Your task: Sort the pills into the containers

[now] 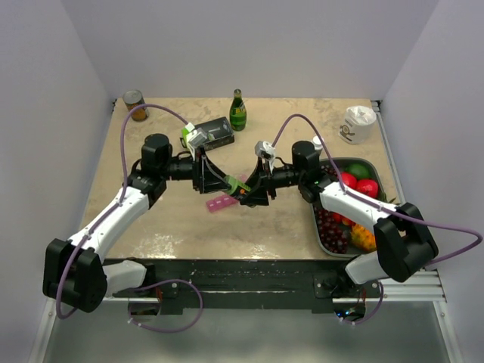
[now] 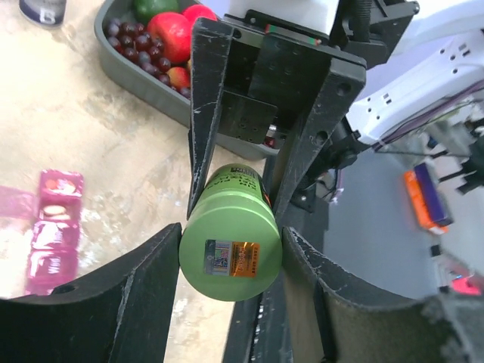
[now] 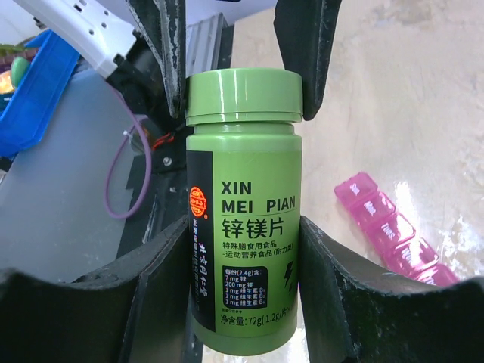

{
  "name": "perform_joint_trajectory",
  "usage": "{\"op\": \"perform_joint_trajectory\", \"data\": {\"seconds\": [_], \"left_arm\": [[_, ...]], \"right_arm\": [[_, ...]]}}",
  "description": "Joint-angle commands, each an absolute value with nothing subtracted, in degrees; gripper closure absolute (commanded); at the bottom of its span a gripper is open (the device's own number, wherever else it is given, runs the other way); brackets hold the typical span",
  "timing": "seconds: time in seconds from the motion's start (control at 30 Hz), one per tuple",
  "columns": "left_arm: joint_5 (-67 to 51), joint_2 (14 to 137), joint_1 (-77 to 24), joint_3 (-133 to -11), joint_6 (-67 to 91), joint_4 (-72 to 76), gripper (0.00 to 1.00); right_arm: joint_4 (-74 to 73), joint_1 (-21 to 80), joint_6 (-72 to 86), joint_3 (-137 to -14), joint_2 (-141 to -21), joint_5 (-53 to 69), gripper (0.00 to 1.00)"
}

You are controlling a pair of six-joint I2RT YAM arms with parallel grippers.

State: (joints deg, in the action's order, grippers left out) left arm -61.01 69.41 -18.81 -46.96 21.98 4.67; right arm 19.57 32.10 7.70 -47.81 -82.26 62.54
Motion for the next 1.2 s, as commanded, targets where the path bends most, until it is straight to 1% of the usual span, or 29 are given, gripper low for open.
{"op": "perform_joint_trajectory", "data": {"seconds": [0.0,0.03,0.1,0.13,0.27,0.3,0.37,0.4,0.5,0.67,0.77,0.9,1.17], "left_arm": [[-55.2,70.8,-20.2,-49.3,7.9,-7.2,0.42],[-53.8,70.6,-20.2,-49.3,8.2,-7.3,0.37],[-52.7,69.2,-20.2,-49.2,8.1,-7.6,0.35],[-50.6,68.0,-20.1,-49.0,8.2,-8.1,0.32],[-49.0,66.7,-19.7,-48.6,7.3,-9.7,0.27],[-48.3,66.6,-19.6,-48.3,7.2,-9.8,0.24],[-48.2,65.7,-19.2,-47.8,7.4,-9.8,0.23],[-48.1,65.3,-19.1,-47.6,7.3,-9.8,0.20],[-47.8,63.8,-18.8,-46.8,6.9,-10.1,0.18],[-49.1,61.7,-18.8,-45.5,6.6,-9.8,0.14],[-52.0,60.3,-18.8,-45.3,6.8,-8.7,0.10],[-53.6,57.5,-18.8,-44.5,11.1,-5.6,0.01],[-55.7,52.2,-18.3,-42.2,22.8,5.2,0.01]], "right_arm": [[36.0,33.9,13.8,-50.5,-80.1,70.2,1.00],[35.4,34.0,13.5,-50.6,-79.9,70.2,1.00],[34.5,33.9,12.3,-50.9,-80.0,70.1,1.00],[34.1,34.0,12.1,-51.0,-80.0,70.0,1.00],[32.6,33.8,10.6,-51.2,-79.9,70.0,1.00],[32.1,33.8,10.4,-51.3,-79.8,70.0,1.00],[31.6,33.6,9.8,-51.4,-79.7,69.9,1.00],[31.4,33.6,9.8,-51.5,-79.6,69.9,1.00],[30.9,33.3,9.2,-51.6,-79.5,69.8,1.00],[30.1,33.1,8.5,-51.8,-79.4,69.7,1.00],[29.9,33.0,8.1,-51.8,-79.4,69.7,1.00],[26.5,33.0,5.5,-52.6,-79.2,69.3,1.00],[20.7,33.0,0.3,-54.1,-79.0,67.9,1.00]]}}
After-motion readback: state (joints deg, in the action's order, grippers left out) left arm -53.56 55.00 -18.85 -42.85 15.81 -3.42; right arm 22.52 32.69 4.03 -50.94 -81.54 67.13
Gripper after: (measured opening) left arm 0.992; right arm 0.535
